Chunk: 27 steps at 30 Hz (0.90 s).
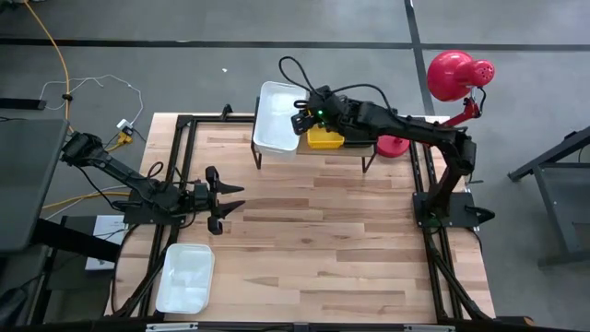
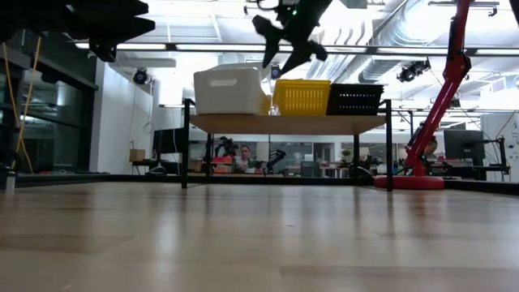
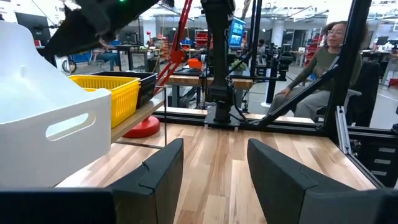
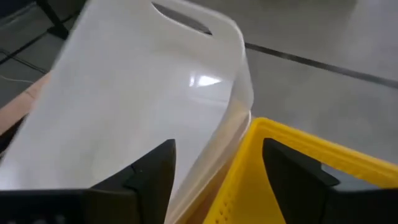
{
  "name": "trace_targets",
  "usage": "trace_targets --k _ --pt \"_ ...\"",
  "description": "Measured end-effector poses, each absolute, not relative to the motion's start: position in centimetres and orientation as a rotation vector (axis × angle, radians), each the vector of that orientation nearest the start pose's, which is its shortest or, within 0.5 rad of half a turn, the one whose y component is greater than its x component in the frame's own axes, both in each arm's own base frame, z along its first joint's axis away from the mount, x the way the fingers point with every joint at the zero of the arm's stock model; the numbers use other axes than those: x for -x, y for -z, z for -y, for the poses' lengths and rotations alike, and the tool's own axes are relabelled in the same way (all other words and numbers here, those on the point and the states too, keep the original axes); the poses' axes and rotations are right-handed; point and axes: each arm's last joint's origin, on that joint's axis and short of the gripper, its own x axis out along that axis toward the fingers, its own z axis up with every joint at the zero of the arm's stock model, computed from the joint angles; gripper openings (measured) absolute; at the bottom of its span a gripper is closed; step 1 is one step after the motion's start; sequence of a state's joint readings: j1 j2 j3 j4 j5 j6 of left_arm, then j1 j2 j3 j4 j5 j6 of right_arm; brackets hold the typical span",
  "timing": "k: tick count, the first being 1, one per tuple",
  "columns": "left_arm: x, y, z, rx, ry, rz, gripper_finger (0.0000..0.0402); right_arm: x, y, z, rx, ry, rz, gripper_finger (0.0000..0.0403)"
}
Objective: Stack baskets on shelf by color
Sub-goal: Stack the right white bin on the other white bin on the shelf
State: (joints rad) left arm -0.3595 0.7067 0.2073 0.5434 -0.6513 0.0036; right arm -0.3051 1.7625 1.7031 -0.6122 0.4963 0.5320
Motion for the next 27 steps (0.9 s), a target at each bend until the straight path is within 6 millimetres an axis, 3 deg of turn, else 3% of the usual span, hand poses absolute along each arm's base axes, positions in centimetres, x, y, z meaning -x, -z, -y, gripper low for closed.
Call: trace_targets --k 5,13,27 --pt "-15.0 -21.4 3.8 0.018 -0.291 0.038 0.0166 -37.7 -33.7 13.4 -0.437 0.958 -0.479 0.0222" --pt "-15.0 -21.4 3.8 0.018 -0.291 0.038 0.0166 -38.0 -33.8 13.5 -0.462 0.963 -0.427 0.0211" --pt "-15.0 -21.4 3.8 0.018 -0.288 0.038 0.0166 -38.7 -32.8 13.9 -0.490 0.983 -0.426 0.0036"
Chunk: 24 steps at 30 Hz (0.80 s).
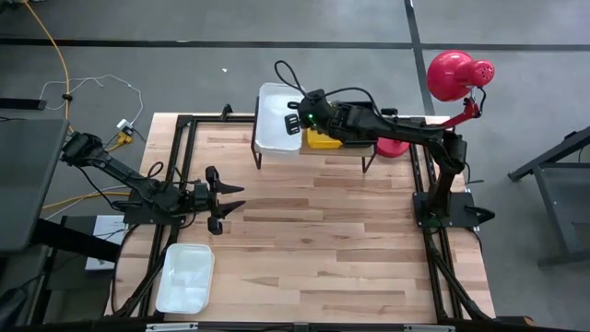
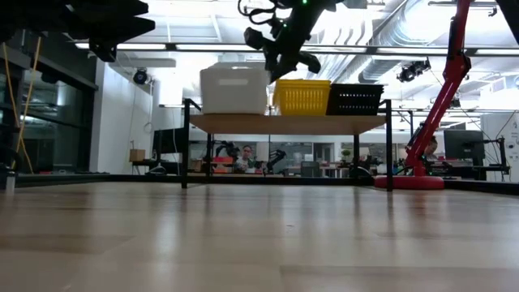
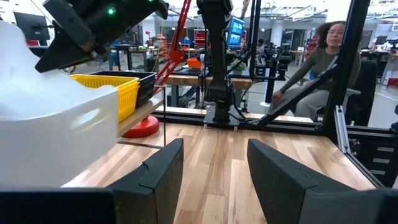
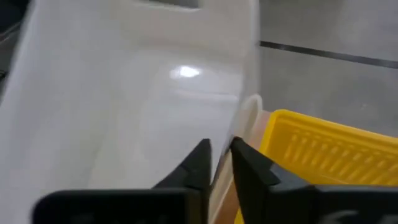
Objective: Stack baskets on shelf by color
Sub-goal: Stack the right white bin on the other white bin on the shelf
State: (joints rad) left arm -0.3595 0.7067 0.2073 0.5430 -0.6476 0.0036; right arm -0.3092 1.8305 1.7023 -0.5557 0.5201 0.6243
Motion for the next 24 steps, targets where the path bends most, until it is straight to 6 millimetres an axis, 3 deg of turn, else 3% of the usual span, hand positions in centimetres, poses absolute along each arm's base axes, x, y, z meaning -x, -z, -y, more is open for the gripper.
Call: trace_targets --k 3,15,24 --pt "-15.0 -21.4 3.8 0.018 -0.288 0.038 0.0166 -38.8 -33.0 13.9 -0.477 0.969 -0.412 0.0006" --pt "-15.0 -21.4 3.8 0.018 -0.288 0.038 0.0166 -39.1 -33.9 14.2 -0.499 0.938 -0.322 0.0001" --pt "-15.0 -21.4 3.8 0.018 -0.287 0.038 0.0166 -38.6 -37.8 14.0 -0.490 0.925 -0.296 0.0000"
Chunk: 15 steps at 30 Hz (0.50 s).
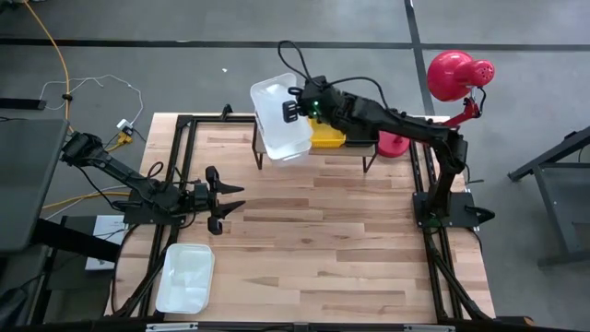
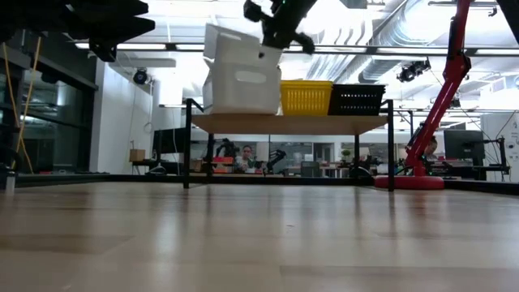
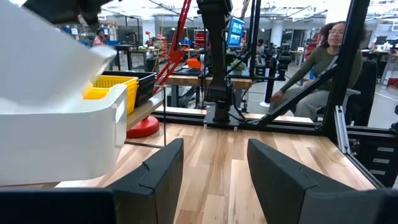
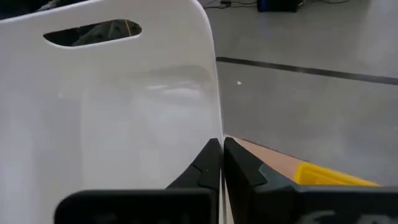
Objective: Stack baskets on shelf by color
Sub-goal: Stack the right white bin on the other white bin on the shelf
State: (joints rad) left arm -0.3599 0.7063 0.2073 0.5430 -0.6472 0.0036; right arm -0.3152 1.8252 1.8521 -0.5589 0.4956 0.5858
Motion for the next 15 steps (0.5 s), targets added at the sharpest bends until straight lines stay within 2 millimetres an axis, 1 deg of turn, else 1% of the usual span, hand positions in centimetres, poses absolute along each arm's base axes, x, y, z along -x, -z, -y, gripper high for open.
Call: trace_targets --k 4,6,9,11,15 --pt "-15.0 -21.4 3.8 0.018 -0.288 0.038 0.0166 -37.7 -40.2 13.6 -0.495 0.915 -0.327 0.0000" --pt "-15.0 -21.4 3.8 0.018 -0.288 0.038 0.0166 -36.9 -41.4 13.3 -0.540 0.888 -0.354 0.0000" --pt "-15.0 -21.4 3.8 0.018 -0.288 0.038 0.0166 -35.8 -42.8 13.1 -0.598 0.846 -0.409 0.0000" --pt "-15.0 -21.4 3.8 0.018 -0.288 0.038 0.0166 -35.3 -43.2 13.0 -0.621 0.833 -0.438 0.0000" --pt "-15.0 -21.4 3.8 0.018 -0.288 0.038 0.0166 -35.1 -42.9 12.8 -0.629 0.829 -0.481 0.0000"
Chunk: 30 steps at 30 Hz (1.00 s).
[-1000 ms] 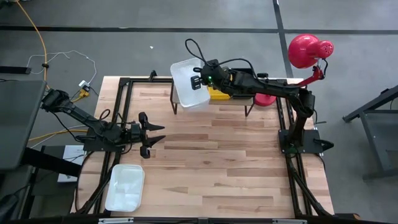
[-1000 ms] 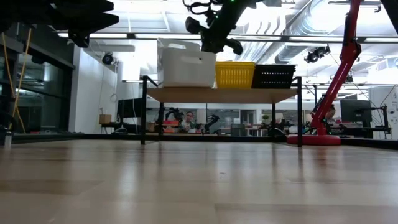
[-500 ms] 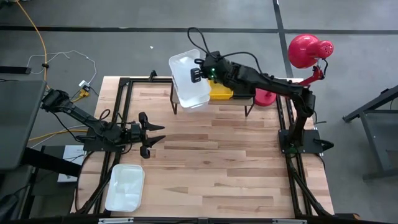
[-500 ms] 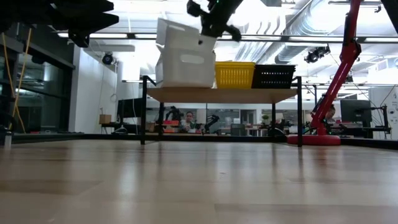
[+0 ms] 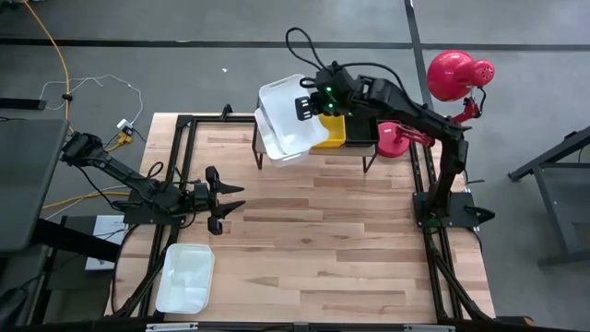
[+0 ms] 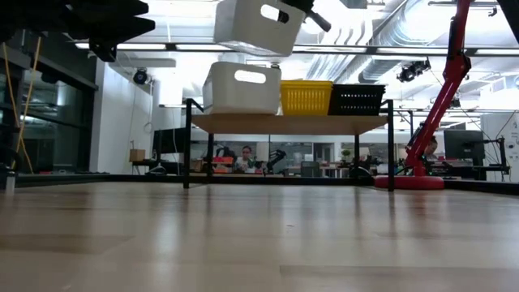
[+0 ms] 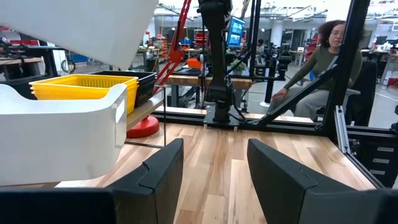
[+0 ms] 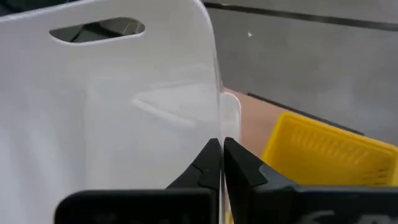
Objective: Stack baskets on shelf by color
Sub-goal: Stack the right white bin on the other white bin on the shelf
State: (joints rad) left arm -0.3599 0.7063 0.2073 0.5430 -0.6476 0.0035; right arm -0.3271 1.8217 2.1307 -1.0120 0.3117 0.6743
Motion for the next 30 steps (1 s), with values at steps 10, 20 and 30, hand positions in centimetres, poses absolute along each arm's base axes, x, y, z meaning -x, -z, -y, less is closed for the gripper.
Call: trace_targets --k 10,20,30 --pt "-15.0 -21.4 3.8 0.018 -0.288 0.038 0.0166 -35.6 -41.5 13.2 -0.657 0.789 -0.522 0.0000" --pt "-15.0 -21.4 3.8 0.018 -0.288 0.038 0.0166 -35.5 -41.5 13.2 -0.655 0.791 -0.531 0.0000" --pt "-15.0 -21.4 3.8 0.018 -0.288 0.038 0.0166 -35.8 -40.9 13.5 -0.706 0.765 -0.558 0.0000"
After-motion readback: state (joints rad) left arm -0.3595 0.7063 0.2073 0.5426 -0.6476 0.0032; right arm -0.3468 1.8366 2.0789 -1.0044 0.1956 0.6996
